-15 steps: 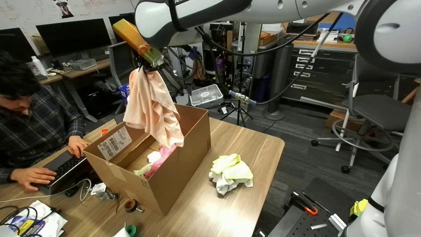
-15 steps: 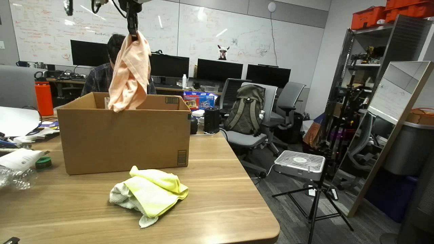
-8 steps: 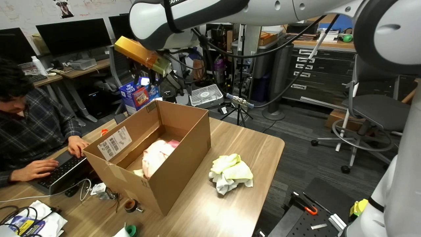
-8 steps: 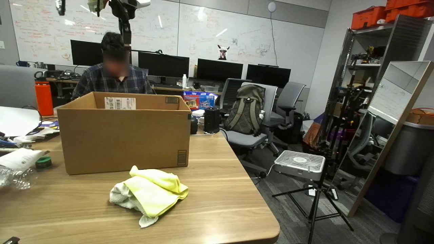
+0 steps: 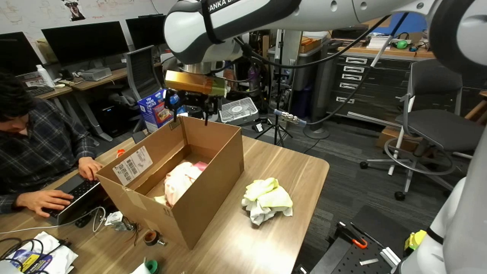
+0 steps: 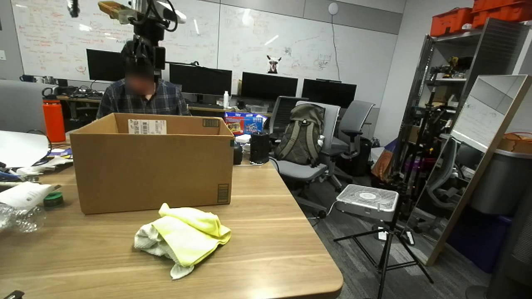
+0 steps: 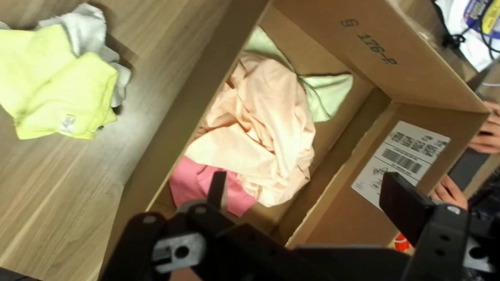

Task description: Put the shirts and towels in the box

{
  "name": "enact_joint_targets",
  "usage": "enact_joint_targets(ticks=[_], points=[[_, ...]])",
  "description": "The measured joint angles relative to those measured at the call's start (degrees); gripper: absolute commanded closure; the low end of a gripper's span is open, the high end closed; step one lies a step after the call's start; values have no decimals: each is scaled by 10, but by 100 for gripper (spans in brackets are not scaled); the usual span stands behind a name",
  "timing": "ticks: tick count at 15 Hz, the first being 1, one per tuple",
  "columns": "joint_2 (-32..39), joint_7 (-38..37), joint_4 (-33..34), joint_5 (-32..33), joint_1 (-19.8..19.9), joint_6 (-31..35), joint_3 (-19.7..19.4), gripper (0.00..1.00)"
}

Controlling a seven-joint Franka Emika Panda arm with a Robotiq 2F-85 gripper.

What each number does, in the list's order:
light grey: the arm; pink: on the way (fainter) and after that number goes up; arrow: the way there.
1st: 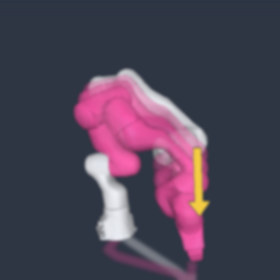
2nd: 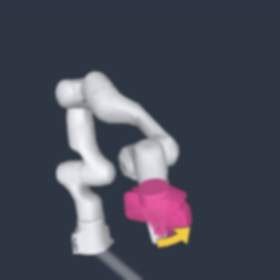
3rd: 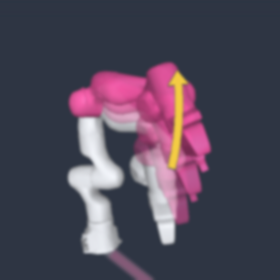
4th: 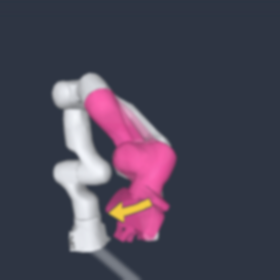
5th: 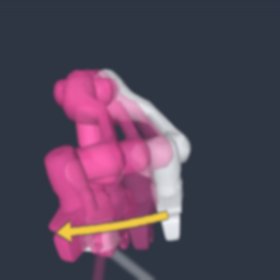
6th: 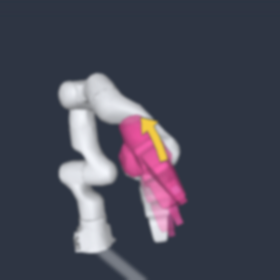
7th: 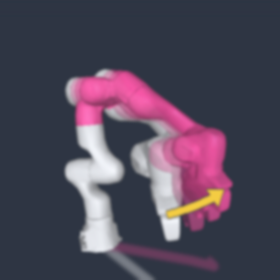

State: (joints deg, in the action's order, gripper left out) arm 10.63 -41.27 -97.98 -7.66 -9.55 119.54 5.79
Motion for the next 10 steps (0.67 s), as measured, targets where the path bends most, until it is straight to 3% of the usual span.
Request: enact_joint_targets(ticks=[6, 10], points=[[-60, 121, -107, 7, 26, -53, -10, 0], [-85, 177, -177, 19, 37, -47, -15, 0]])
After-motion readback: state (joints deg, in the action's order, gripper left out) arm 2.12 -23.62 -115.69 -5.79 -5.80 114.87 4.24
